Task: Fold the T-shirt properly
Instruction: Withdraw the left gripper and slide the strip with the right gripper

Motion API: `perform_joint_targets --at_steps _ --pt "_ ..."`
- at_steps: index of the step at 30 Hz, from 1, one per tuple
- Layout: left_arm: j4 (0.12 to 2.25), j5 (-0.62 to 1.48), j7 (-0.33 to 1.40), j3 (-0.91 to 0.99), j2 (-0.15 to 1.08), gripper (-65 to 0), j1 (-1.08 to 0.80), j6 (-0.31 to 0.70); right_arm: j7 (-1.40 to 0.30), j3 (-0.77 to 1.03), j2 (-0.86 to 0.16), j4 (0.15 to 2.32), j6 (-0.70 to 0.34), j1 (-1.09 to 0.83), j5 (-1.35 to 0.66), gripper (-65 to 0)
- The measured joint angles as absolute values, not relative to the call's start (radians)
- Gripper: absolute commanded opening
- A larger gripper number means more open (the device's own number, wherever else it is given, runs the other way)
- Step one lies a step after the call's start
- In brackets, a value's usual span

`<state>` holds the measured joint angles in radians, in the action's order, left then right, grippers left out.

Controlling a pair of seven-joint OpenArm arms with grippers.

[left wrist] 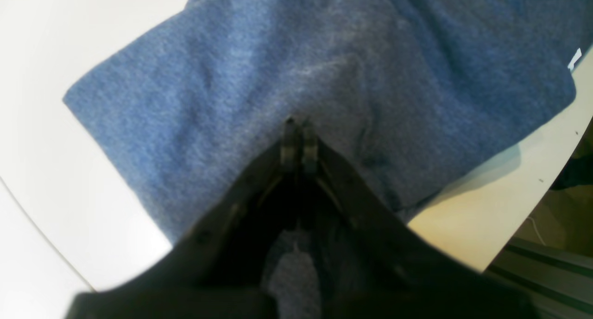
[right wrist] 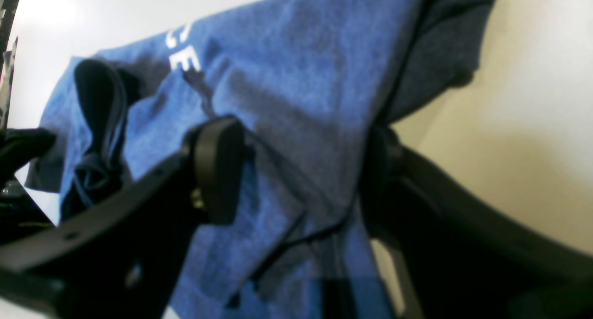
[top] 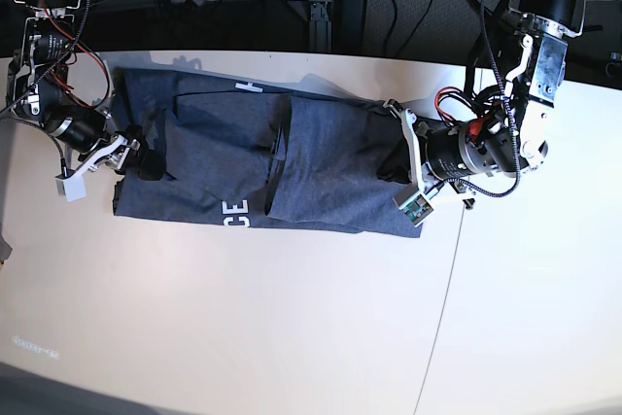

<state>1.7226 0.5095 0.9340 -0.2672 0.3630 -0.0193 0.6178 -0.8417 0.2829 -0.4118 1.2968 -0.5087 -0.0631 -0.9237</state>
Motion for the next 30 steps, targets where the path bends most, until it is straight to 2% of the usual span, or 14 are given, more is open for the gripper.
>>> perform_joint_targets --at_steps 2,8,19,23,30 --pt "1.723 0.509 0.934 -0.267 0.363 -65.0 -0.019 0.618 -0.837 0.282 -0.412 1.297 -0.509 -0.063 -0.9 -36.7" --pt "1.723 0.511 0.934 -0.254 0.363 -65.0 -0.019 0.618 -0.819 0.279 -0.406 1.296 -0.509 -0.064 -0.867 -65.0" --pt "1.723 0.609 0.942 -0.078 0.363 -65.0 -0.019 0.618 -0.733 0.274 -0.409 1.297 -0.509 -0.06 -0.748 -65.0" --pt "1.723 0.625 0.964 -0.025 0.363 -65.0 -0.019 0.618 -0.723 0.292 -0.439 1.296 -0.509 -0.061 -0.729 -65.0" --pt "1.723 0.641 0.981 -0.019 0.36 -65.0 -0.019 0.618 -0.76 0.425 -0.511 1.287 -0.509 -0.072 -0.678 -65.0"
